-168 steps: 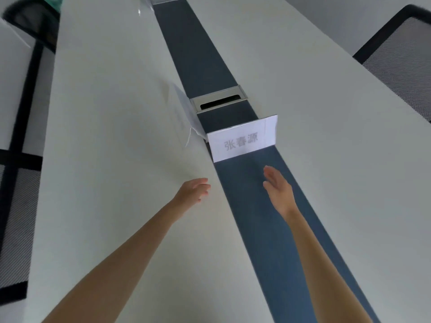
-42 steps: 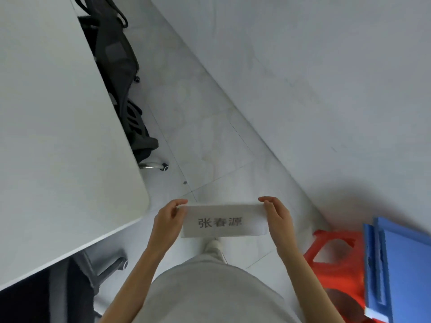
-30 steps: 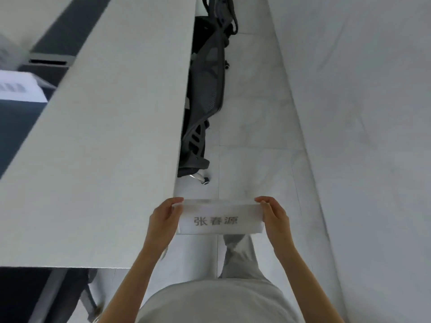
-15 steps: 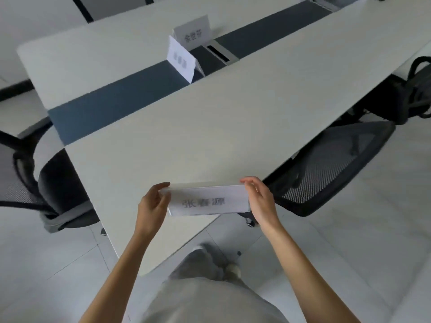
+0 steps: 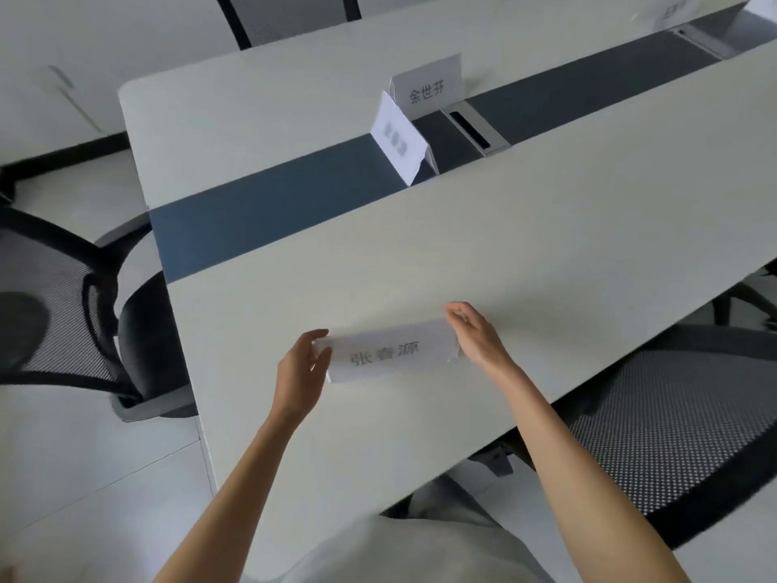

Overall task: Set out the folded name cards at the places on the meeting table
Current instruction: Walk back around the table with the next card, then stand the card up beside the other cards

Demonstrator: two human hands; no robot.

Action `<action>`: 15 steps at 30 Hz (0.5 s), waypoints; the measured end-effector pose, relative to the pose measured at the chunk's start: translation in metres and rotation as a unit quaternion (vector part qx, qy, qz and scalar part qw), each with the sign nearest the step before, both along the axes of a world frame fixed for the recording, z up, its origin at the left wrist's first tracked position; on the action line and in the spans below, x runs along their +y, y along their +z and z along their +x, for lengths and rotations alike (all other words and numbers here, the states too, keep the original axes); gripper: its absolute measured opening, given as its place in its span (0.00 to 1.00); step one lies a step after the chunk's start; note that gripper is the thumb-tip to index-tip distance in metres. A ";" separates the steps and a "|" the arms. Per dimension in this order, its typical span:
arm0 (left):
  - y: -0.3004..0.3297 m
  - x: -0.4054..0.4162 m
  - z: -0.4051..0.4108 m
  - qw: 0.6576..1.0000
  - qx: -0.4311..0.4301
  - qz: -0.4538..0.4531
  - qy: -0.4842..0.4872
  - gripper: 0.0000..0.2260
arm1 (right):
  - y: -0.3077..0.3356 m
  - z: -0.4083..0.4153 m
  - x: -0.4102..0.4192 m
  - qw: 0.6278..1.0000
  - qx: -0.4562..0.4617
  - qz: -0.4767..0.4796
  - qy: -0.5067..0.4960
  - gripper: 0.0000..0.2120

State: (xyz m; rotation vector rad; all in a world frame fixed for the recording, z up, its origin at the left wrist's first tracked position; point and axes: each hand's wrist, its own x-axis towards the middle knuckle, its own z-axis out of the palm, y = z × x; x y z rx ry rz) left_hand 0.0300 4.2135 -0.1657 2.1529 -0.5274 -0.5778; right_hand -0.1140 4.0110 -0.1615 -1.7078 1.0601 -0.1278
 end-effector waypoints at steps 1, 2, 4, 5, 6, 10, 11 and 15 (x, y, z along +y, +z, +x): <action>-0.001 0.000 0.002 1.000 0.003 0.000 0.009 0.12 | -0.002 0.004 -0.004 1.000 0.007 0.005 0.026 0.14; -0.003 0.001 0.004 1.000 0.005 -0.001 0.018 0.11 | -0.003 0.009 -0.009 0.998 0.015 0.007 0.055 0.15; -0.006 0.003 0.007 0.999 0.010 0.004 0.032 0.11 | -0.005 0.016 -0.017 0.994 0.028 0.001 0.106 0.17; -0.008 0.004 0.008 0.999 0.010 0.009 0.039 0.11 | -0.007 0.019 -0.021 0.992 0.028 -0.003 0.126 0.17; -0.010 0.004 0.008 0.999 0.005 0.011 0.046 0.10 | -0.008 0.021 -0.025 0.989 0.027 -0.008 0.142 0.17; -0.007 0.001 0.004 0.998 -0.010 0.013 0.065 0.09 | -0.016 0.022 -0.040 0.982 0.011 -0.023 0.185 0.16; -0.007 0.001 0.003 0.997 -0.018 0.018 0.069 0.10 | -0.017 0.021 -0.044 0.980 0.007 -0.032 0.195 0.15; -0.002 0.001 0.002 0.992 -0.083 0.050 0.082 0.10 | -0.018 0.021 -0.055 0.968 -0.022 -0.104 0.225 0.13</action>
